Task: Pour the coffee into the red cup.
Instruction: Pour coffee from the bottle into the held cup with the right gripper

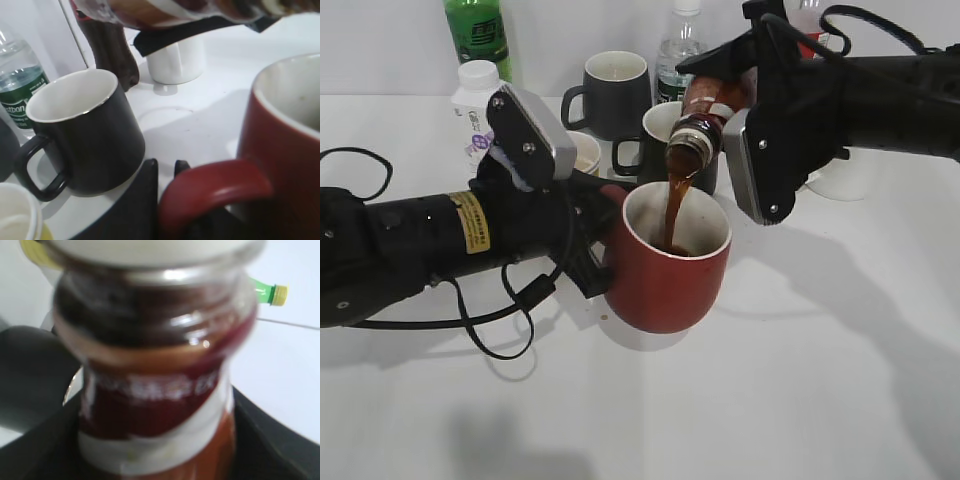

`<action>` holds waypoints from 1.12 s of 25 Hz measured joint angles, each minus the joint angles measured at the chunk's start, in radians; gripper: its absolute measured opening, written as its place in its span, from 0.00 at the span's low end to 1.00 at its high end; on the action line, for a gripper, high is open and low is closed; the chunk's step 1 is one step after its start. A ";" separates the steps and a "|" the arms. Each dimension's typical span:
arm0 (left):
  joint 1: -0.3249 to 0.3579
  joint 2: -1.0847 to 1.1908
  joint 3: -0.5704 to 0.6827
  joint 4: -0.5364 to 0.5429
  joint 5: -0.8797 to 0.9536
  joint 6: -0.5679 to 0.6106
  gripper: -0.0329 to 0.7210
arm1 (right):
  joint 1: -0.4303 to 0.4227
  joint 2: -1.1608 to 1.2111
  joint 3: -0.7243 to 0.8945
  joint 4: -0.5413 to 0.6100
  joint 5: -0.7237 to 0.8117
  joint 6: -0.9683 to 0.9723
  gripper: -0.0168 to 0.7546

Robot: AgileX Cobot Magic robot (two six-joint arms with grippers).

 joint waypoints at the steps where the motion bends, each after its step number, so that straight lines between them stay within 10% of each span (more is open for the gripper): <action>1: 0.000 0.000 0.000 0.000 0.000 0.000 0.13 | 0.000 0.000 0.000 0.000 -0.001 -0.001 0.67; 28: 0.000 0.000 0.000 0.041 0.002 0.001 0.13 | 0.000 0.000 0.000 0.004 -0.005 -0.091 0.67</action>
